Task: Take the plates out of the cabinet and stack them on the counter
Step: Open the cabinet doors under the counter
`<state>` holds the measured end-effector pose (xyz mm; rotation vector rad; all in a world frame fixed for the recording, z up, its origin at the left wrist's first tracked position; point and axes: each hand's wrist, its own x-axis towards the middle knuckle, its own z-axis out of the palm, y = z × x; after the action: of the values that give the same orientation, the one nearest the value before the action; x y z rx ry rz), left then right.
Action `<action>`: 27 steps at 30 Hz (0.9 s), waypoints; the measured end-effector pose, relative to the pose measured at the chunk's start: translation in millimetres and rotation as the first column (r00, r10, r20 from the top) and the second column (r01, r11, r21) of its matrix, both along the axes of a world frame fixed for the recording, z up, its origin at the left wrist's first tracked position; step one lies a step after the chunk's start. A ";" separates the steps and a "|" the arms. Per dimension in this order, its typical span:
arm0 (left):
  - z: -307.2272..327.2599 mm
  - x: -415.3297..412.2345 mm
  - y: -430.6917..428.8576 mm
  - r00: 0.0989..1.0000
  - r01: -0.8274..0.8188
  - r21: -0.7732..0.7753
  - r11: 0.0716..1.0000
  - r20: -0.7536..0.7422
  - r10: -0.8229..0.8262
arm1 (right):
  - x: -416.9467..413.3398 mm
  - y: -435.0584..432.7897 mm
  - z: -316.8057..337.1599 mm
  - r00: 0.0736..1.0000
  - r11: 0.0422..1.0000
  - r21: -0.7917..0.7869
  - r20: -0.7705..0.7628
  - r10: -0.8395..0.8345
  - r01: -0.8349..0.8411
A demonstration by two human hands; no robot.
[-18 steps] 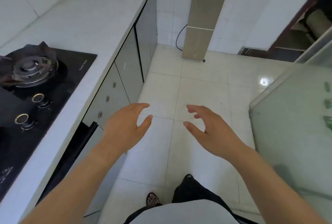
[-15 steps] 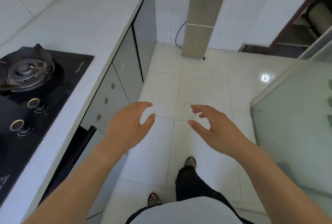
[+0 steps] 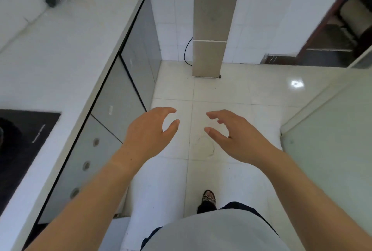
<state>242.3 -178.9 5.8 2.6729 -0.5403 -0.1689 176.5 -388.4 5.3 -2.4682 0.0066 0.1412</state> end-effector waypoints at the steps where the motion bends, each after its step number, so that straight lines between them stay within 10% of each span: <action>1: 1.5 16.1 -12.2 1.000 0.005 -0.002 1.000 -0.009 -0.005 | 13.6 -12.4 2.1 1.000 1.000 -0.010 0.010 -0.003 0.003; 27: 3.1 402.3 36.8 0.951 -0.309 0.014 0.951 -0.011 0.309 | 465.4 26.5 8.3 0.955 0.958 -0.042 0.078 0.287 -0.285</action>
<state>644.6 -142.0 8.9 2.7231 -0.1110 -0.0992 641.9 -361.9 13.6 -2.4913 -0.3892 0.1629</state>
